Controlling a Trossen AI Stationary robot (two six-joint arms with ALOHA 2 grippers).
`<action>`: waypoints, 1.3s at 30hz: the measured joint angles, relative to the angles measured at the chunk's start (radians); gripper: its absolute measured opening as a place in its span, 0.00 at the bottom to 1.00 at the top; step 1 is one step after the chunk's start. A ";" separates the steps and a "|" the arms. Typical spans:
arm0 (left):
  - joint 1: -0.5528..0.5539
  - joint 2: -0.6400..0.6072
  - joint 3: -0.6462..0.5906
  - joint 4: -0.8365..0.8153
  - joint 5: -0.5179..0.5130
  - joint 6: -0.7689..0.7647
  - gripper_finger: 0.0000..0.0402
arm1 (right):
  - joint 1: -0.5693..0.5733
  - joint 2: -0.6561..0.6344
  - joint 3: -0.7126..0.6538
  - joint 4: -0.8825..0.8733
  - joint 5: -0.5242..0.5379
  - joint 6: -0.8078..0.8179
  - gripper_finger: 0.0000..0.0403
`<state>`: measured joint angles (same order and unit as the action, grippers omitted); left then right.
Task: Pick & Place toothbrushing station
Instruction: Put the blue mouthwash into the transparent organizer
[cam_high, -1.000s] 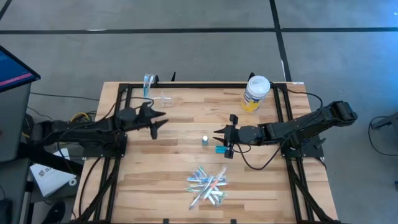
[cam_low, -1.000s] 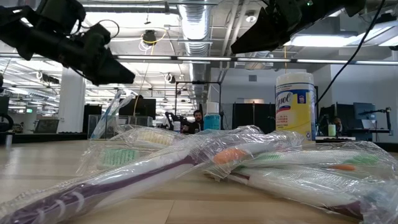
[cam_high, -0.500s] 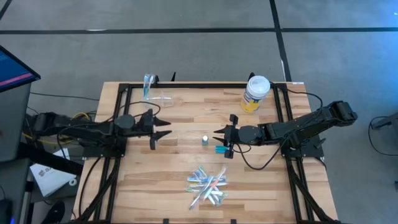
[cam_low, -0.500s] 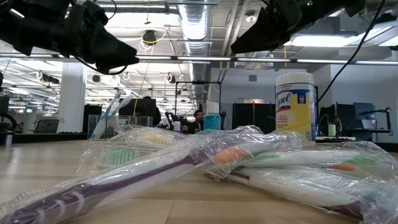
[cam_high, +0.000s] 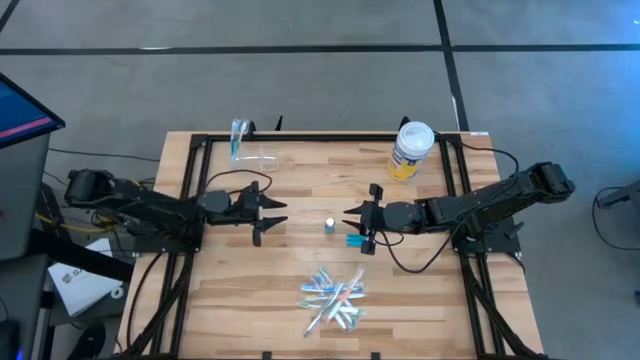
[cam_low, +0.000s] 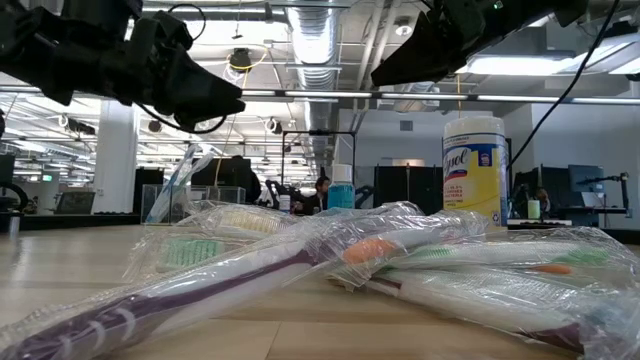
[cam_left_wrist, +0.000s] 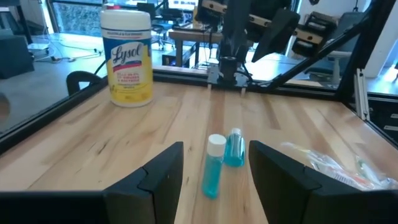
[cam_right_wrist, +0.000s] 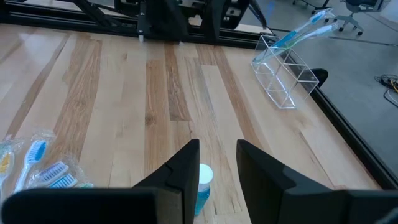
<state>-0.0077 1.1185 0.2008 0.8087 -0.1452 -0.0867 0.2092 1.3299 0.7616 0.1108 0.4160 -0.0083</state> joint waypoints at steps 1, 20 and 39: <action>-0.005 0.024 0.000 0.032 0.000 0.000 0.44 | 0.000 0.000 0.000 0.000 0.000 -0.001 0.24; -0.037 0.398 0.107 0.293 0.024 0.023 0.44 | 0.000 0.000 0.000 0.002 0.000 -0.002 0.24; -0.033 0.630 0.282 0.300 0.015 0.090 0.44 | 0.000 0.000 0.000 0.002 0.000 -0.002 0.24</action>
<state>-0.0407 1.7482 0.4831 1.1091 -0.1303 0.0036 0.2091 1.3296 0.7616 0.1127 0.4160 -0.0101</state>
